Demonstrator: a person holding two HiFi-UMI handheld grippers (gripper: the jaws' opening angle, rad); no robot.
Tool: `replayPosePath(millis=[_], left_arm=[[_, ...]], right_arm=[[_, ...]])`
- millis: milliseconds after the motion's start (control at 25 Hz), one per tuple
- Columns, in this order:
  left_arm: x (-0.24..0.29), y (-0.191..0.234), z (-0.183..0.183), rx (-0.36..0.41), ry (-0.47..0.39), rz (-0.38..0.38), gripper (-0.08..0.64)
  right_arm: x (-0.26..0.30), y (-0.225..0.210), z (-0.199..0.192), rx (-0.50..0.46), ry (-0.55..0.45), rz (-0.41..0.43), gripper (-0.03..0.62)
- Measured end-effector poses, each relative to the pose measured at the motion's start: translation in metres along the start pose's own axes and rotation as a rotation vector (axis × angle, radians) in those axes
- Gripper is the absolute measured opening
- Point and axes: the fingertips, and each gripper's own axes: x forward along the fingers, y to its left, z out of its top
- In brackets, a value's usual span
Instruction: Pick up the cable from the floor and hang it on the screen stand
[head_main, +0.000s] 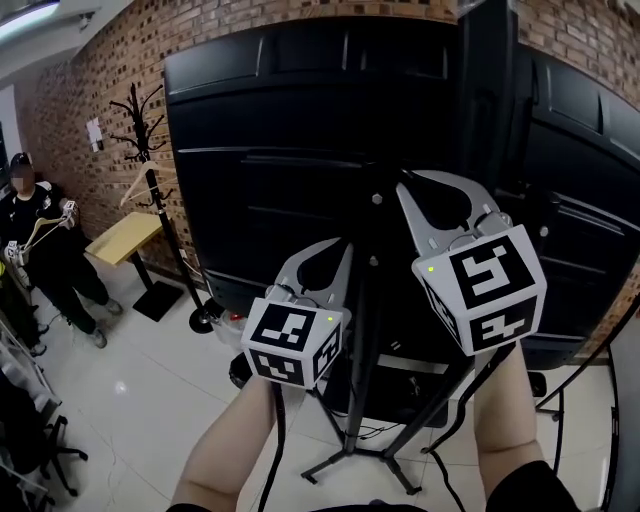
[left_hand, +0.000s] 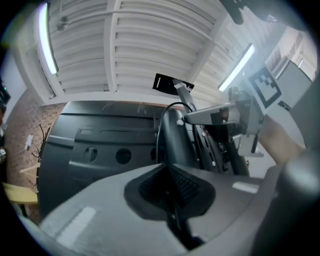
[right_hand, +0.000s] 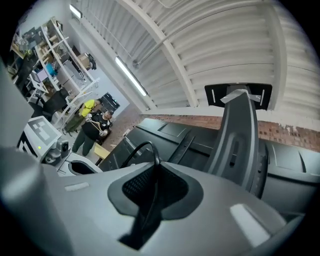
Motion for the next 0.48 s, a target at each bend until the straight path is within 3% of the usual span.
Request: replayPosePath(millis=[200,480], left_arm=[[0.013,0.012,0.022,0.031,-0.023,0.013,0.006],[0.028,0.018,0.025,0.066,-0.009,0.013,0.006]], right_arm=[[0.006,-0.023,0.002,0.053,0.046,-0.025,0.031],[0.014,-0.037,-0.011,0.073,0.197,-0.079,0.031]])
